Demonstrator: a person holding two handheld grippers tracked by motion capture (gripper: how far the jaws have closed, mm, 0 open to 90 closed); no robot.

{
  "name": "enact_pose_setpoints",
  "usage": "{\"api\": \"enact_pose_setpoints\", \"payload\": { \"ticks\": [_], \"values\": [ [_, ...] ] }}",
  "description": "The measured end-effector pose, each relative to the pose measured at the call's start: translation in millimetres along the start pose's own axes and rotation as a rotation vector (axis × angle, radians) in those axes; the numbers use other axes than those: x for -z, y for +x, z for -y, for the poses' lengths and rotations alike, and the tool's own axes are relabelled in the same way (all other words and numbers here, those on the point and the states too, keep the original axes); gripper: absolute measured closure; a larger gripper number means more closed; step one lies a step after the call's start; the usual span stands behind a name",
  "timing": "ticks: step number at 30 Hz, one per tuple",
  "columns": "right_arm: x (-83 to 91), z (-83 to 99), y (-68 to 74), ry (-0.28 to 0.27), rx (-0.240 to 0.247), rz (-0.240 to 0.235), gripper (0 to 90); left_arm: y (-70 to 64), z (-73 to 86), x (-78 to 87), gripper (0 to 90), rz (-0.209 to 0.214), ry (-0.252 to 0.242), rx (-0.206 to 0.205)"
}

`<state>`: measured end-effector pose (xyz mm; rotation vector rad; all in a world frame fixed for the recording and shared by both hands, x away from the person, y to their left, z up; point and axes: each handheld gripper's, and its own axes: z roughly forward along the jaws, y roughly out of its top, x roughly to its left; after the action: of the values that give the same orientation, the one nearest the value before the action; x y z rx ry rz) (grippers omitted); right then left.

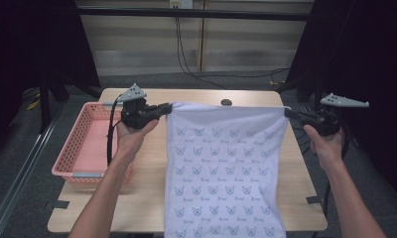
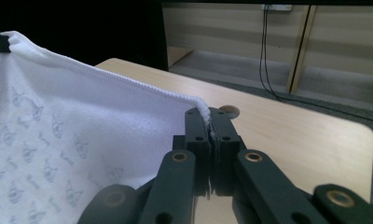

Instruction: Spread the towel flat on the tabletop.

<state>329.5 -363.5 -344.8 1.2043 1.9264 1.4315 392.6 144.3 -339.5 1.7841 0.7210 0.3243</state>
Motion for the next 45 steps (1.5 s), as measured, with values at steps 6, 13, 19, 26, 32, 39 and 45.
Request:
{"api": "enact_pose_setpoints", "payload": {
  "ticks": [6,13,19,26,32,39,45],
  "values": [
    [-28.9,-27.6,-15.6,-0.019,-0.005,0.007,88.0,26.1,-18.1,-21.2,86.2,-0.058,0.017,0.01],
    [-78.9,-10.7,-42.8,0.082,-0.079,0.097,69.9,52.1,9.3,-52.4,58.1,-0.139,0.102,0.111],
    [-79.1,21.5,-48.3,0.117,-0.133,0.099,57.4,34.9,28.2,-50.7,56.1,-0.054,0.122,0.092],
    [-46.5,42.0,-12.0,0.127,-0.055,0.007,52.4,-6.4,46.2,-33.3,59.2,0.052,0.136,0.055],
    [-27.9,74.1,28.5,0.178,-0.002,-0.087,46.6,-28.0,81.5,-25.2,60.5,0.121,0.206,0.041],
    [-31.2,116.5,46.5,0.284,0.007,-0.132,49.2,-39.9,136.3,-47.9,57.7,0.133,0.36,0.035],
    [-58.2,146.3,55.0,0.428,0.072,-0.124,49.3,-45.5,156.9,-58.9,57.2,0.095,0.458,-0.039]
  ]
}}
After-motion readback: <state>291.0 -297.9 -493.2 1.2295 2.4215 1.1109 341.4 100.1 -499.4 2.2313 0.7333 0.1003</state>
